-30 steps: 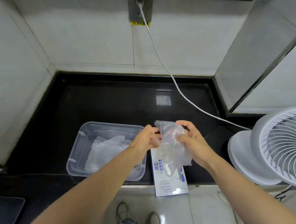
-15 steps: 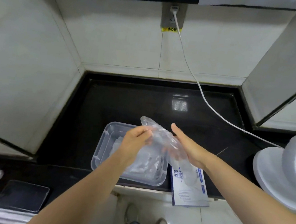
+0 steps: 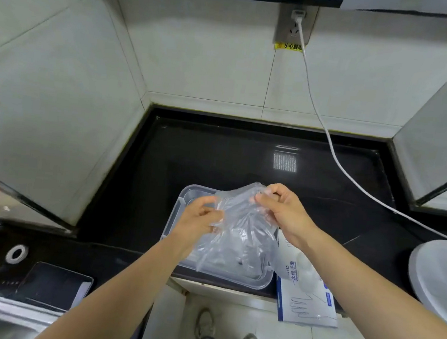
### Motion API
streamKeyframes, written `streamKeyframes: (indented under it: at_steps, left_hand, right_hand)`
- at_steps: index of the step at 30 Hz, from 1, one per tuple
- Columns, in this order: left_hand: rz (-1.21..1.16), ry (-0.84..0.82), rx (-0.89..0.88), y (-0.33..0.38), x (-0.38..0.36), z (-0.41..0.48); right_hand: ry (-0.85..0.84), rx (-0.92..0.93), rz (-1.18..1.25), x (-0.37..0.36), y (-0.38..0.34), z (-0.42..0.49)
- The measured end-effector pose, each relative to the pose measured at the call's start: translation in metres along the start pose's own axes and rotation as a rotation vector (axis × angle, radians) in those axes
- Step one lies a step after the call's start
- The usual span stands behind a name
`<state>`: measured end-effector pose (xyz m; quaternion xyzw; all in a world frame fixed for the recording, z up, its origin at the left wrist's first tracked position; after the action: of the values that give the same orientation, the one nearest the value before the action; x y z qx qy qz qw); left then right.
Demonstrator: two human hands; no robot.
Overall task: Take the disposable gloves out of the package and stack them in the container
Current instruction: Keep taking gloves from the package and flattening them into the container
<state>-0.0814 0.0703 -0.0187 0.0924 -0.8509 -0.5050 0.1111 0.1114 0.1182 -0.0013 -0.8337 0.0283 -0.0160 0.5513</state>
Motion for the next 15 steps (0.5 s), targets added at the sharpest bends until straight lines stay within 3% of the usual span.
streamKeyframes:
  at_steps: [5, 8, 11, 13, 15]
  left_hand:
    - [0.037, 0.078, -0.157, 0.024, 0.006, 0.004]
    - [0.224, -0.115, -0.172, 0.035, -0.008, 0.006]
    - [0.319, -0.234, -0.189, 0.031, -0.017, 0.010]
    - [0.223, -0.166, -0.199, 0.030, -0.015, 0.014]
    - [0.223, -0.063, -0.235, 0.030, -0.010, 0.020]
  right_hand:
    - [-0.289, 0.038, -0.252, -0.016, -0.002, -0.001]
    - [-0.375, 0.034, -0.301, -0.024, -0.002, -0.002]
    - [-0.316, 0.022, -0.265, -0.023, -0.004, 0.002]
    - [-0.401, -0.073, -0.342, -0.019, 0.001, 0.001]
    - [-0.599, -0.190, -0.497, -0.015, 0.014, -0.009]
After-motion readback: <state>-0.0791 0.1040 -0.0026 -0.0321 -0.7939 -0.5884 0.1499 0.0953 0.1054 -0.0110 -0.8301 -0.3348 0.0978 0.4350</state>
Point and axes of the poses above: each hand's wrist, its own z-axis towards the middle knuckle, its own x-axis out of the back of the hand, y = z × x, the point moved 5 cm from there along z, towards the middle knuckle, and after that the axes turned 14 degrees about y, right-handed, at the moved point
